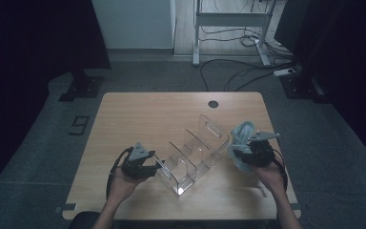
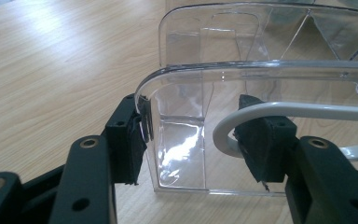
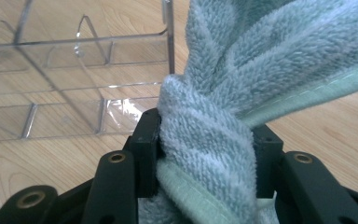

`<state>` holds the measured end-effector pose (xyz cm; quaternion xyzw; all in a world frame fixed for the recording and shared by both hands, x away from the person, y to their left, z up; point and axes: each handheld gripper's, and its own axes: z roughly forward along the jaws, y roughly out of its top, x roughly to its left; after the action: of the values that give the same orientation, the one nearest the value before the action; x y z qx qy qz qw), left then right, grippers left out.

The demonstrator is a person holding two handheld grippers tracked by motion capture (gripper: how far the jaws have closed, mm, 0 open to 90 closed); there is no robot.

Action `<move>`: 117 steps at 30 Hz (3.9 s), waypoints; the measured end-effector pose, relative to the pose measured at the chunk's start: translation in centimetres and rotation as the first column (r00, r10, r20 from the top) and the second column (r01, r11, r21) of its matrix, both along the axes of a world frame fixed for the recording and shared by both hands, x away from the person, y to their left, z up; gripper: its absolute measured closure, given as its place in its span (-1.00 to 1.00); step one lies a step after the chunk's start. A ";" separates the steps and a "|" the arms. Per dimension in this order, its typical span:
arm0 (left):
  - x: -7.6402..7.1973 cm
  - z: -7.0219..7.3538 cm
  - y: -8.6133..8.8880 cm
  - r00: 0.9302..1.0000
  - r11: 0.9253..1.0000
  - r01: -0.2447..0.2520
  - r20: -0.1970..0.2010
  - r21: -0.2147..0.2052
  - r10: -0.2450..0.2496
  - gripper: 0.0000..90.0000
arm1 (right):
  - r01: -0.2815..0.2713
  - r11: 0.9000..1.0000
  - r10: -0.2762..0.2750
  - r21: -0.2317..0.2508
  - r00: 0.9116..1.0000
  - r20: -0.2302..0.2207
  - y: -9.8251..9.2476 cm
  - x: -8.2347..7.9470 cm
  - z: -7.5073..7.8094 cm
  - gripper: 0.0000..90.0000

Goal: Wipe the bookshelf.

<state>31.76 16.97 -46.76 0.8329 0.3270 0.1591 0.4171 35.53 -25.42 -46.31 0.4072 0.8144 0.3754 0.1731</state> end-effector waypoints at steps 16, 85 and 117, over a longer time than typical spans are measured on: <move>-0.2 0.0 -0.7 0.999 0.999 0.037 -0.004 -0.001 -0.037 0.00 | -0.070 0.997 0.070 -0.006 0.996 -0.061 0.7 0.7 -1.6 0.22; 0.6 -0.1 0.6 0.998 0.998 -0.067 0.007 0.005 0.067 0.00 | -0.178 0.984 0.176 -0.028 0.982 -0.072 4.6 -0.8 -1.2 0.21; 0.1 0.0 -0.5 0.999 0.999 -0.037 -0.010 -0.012 0.037 0.00 | -0.225 0.970 0.220 -0.088 0.973 -0.064 8.2 -0.1 -3.4 0.20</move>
<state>31.86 16.49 -46.77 0.8249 0.3455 0.1606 0.4176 35.42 -17.26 -49.70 0.3144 0.8762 0.3425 0.1272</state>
